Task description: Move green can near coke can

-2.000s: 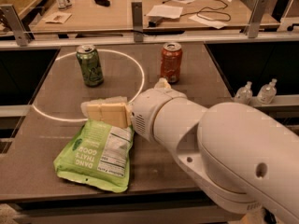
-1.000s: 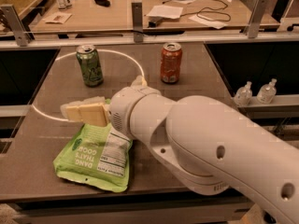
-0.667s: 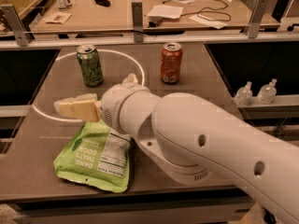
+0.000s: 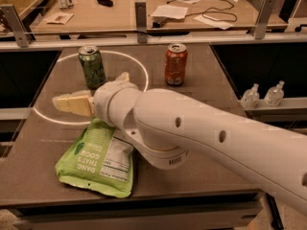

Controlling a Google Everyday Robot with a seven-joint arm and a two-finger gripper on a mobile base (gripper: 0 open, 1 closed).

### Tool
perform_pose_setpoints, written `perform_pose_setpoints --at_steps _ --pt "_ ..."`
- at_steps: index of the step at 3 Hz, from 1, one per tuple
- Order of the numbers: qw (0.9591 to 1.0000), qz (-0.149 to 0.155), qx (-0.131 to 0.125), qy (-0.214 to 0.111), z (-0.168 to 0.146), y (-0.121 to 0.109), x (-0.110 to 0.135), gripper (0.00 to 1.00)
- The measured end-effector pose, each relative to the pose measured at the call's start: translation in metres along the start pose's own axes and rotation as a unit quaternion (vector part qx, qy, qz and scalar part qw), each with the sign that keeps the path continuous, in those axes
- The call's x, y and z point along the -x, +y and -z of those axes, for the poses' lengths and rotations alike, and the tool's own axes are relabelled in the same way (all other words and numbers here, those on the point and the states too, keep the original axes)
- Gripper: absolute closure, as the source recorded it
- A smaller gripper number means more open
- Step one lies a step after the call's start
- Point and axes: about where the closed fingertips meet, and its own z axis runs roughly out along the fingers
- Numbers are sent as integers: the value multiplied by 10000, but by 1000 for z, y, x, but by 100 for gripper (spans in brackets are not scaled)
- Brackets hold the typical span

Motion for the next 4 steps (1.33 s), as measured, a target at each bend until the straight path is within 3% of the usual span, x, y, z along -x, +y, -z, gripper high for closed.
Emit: perform_pose_setpoints --at_steps 1,4 --pt "9998 104 108 94 -26 -2 -6 0" --pt "9996 97 -80 251 -89 -17 1 0"
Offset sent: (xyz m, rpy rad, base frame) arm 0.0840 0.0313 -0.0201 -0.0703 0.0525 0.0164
